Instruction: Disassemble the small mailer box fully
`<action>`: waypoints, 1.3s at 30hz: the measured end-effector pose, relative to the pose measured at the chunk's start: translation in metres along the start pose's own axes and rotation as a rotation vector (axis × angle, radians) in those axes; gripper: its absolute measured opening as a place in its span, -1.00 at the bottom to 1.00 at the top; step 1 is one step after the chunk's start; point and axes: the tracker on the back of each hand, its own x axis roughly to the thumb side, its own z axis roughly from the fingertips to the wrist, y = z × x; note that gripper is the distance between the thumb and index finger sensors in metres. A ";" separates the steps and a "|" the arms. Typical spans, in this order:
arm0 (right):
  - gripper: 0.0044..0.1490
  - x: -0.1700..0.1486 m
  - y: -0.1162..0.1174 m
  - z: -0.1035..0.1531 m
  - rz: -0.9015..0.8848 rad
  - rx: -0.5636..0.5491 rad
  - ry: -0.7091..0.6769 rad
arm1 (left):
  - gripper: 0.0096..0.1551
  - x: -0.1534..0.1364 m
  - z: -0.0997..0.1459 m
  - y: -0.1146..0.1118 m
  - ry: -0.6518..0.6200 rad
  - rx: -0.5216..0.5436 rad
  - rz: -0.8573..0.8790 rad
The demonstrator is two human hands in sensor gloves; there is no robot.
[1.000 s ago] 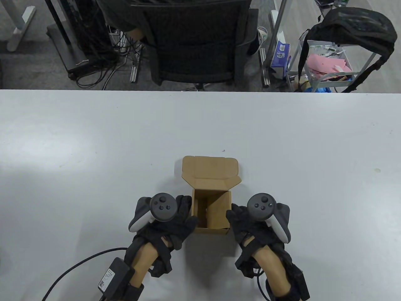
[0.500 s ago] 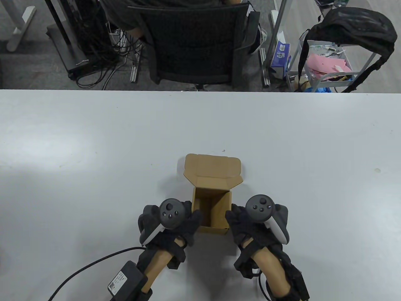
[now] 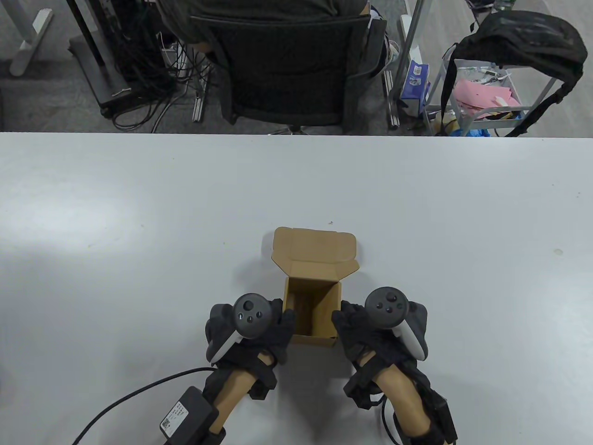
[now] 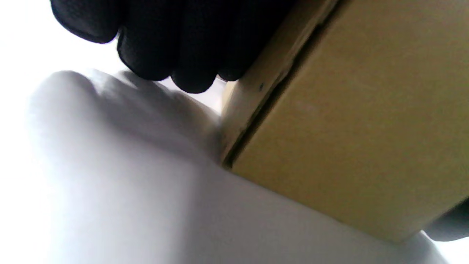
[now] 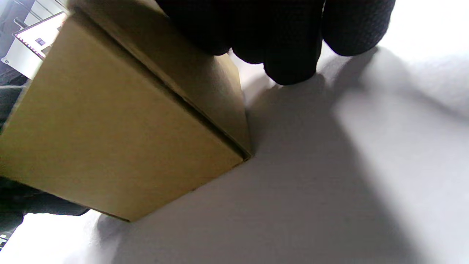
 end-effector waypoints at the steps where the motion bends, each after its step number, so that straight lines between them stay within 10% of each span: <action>1: -0.09 0.000 0.000 0.000 -0.003 -0.004 -0.002 | -0.12 0.000 0.000 0.000 -0.001 0.002 -0.004; 32: -0.06 -0.020 -0.021 0.005 -0.088 0.046 0.093 | -0.09 0.000 0.001 -0.002 0.001 -0.012 -0.024; 36: -0.03 0.003 -0.030 0.018 -0.025 -0.218 -0.099 | -0.09 0.000 0.001 -0.002 0.002 -0.015 -0.028; 39: -0.19 0.031 -0.020 0.026 0.071 -0.137 -0.396 | -0.09 0.000 0.000 -0.003 0.004 -0.015 -0.029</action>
